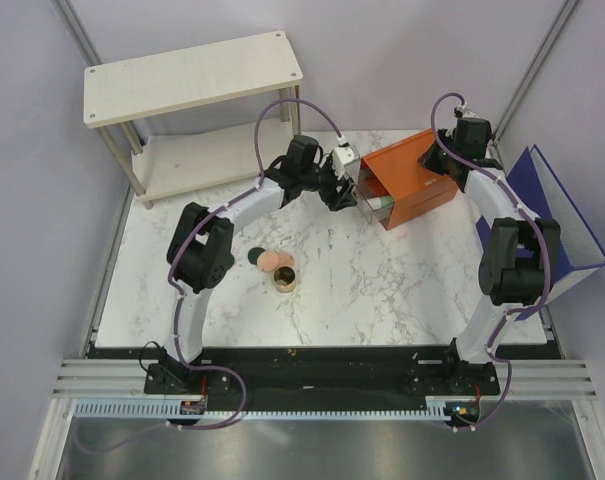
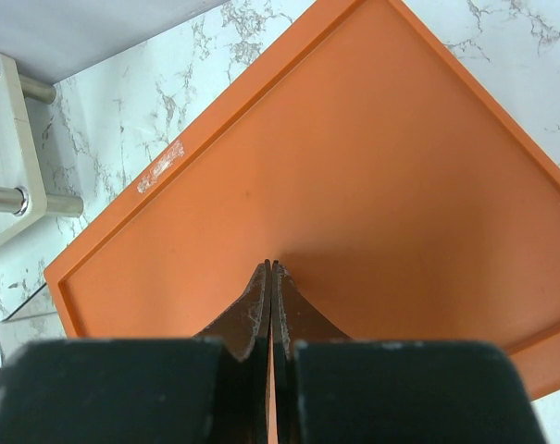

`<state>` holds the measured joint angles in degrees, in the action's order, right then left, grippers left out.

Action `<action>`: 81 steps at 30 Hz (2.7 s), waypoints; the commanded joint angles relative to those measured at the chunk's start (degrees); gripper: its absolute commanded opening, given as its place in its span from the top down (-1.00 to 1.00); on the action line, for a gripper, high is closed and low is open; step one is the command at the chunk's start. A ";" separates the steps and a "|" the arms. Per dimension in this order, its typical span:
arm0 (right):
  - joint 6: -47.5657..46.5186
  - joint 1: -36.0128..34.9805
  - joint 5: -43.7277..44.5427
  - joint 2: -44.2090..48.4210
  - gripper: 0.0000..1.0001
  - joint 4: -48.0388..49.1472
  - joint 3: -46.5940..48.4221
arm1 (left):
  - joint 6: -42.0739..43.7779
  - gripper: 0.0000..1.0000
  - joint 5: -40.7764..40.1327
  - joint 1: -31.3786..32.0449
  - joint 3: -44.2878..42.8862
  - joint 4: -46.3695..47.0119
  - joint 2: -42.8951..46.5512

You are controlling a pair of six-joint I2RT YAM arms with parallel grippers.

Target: Organize the makeup

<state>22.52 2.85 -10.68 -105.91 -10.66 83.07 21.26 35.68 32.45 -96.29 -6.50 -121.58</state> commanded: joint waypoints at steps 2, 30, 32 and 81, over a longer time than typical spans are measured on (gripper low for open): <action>-3.19 0.31 2.68 -4.22 1.00 -17.29 -4.67 | -7.89 -0.50 3.69 3.32 -9.42 10.45 -5.06; -1.78 0.31 2.06 -2.99 1.00 -15.01 -8.62 | -55.14 -0.99 -2.49 -8.44 -10.48 -10.01 -5.76; -1.43 0.31 2.33 -2.81 1.00 -14.57 -9.06 | -60.78 -0.99 5.60 -9.85 -17.76 -16.67 -12.08; 2.09 0.31 4.61 1.05 1.00 -11.32 -15.30 | -112.21 -0.16 7.13 -1.51 -10.76 16.08 -28.01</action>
<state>26.79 3.01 -8.91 -100.75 -2.09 73.21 -84.86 46.92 30.33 -105.89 9.10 -146.08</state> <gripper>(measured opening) 0.007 0.583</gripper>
